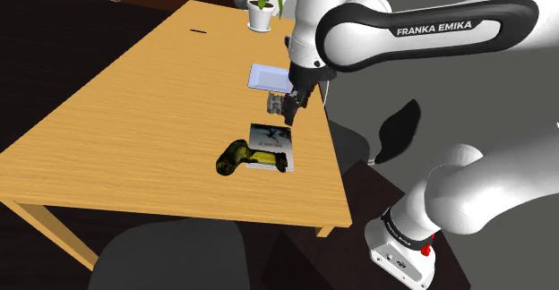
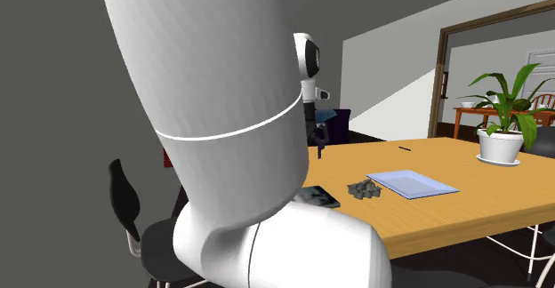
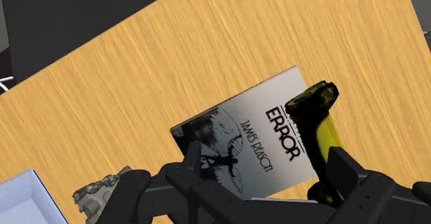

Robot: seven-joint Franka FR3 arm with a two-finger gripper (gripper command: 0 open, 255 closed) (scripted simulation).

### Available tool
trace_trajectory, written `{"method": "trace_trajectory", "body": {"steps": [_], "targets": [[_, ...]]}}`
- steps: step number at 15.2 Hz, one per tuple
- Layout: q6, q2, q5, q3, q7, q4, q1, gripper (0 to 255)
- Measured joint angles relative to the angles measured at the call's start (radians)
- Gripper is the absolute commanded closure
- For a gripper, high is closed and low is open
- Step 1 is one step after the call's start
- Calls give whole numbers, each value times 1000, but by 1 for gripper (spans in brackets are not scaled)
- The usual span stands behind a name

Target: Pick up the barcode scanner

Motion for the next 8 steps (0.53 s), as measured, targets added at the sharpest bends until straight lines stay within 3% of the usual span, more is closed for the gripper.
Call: {"method": "trace_trajectory", "body": {"steps": [8], "targets": [[167, 227, -2, 75, -10, 58, 55, 0]]}}
